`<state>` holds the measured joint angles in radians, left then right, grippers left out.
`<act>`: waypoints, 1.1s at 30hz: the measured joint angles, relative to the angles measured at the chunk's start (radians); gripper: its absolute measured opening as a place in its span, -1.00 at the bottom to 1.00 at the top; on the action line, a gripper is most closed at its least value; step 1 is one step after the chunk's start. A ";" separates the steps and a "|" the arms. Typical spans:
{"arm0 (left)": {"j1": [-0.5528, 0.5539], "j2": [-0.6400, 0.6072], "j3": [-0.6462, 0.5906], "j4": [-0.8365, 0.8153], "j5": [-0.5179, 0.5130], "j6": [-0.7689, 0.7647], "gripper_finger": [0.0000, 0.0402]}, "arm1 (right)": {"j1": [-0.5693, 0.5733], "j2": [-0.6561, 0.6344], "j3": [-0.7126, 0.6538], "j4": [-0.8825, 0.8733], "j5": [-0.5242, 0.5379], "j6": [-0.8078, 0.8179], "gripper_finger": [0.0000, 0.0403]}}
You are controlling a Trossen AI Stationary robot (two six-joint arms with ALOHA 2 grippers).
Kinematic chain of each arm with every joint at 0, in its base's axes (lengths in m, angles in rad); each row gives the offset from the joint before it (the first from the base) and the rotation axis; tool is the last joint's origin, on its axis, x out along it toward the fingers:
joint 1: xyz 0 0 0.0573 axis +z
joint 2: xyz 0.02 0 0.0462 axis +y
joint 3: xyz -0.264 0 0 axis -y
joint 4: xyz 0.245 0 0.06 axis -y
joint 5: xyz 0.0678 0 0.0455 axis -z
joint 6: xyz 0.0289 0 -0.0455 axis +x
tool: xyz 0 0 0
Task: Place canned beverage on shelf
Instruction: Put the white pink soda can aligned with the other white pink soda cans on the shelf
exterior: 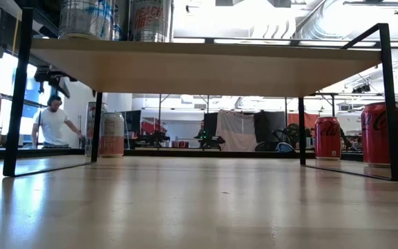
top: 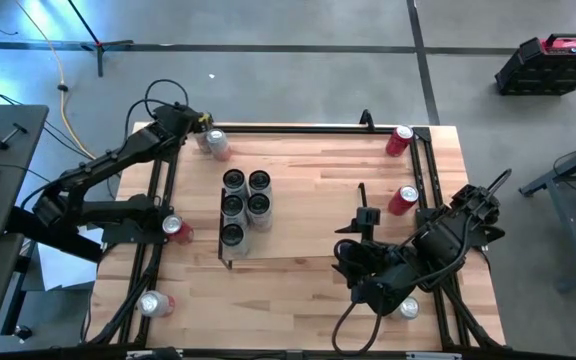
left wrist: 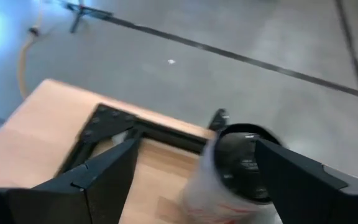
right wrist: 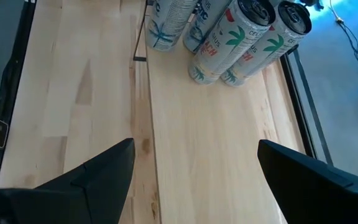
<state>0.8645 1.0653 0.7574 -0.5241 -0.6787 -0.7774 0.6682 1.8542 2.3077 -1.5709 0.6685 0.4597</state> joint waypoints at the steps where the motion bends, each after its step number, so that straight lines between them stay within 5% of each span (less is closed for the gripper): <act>1: -0.005 -0.001 0.000 0.012 0.007 0.004 0.58 | 0.000 0.000 0.000 0.000 0.000 -0.009 0.60; 10: -0.038 0.038 0.000 0.033 -0.003 -0.005 0.58 | -0.007 0.000 0.000 0.000 0.018 -0.035 0.60; 17: -0.122 0.072 0.000 0.207 -0.044 0.021 0.58 | -0.007 0.000 0.000 0.000 0.028 -0.039 0.60; 33: -0.125 0.173 0.001 0.204 -0.117 0.084 0.58 | -0.008 0.000 0.000 0.000 0.012 -0.047 0.60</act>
<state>0.7398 1.2384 0.7582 -0.3199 -0.7958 -0.6930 0.6605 1.8538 2.3077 -1.5711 0.6804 0.4131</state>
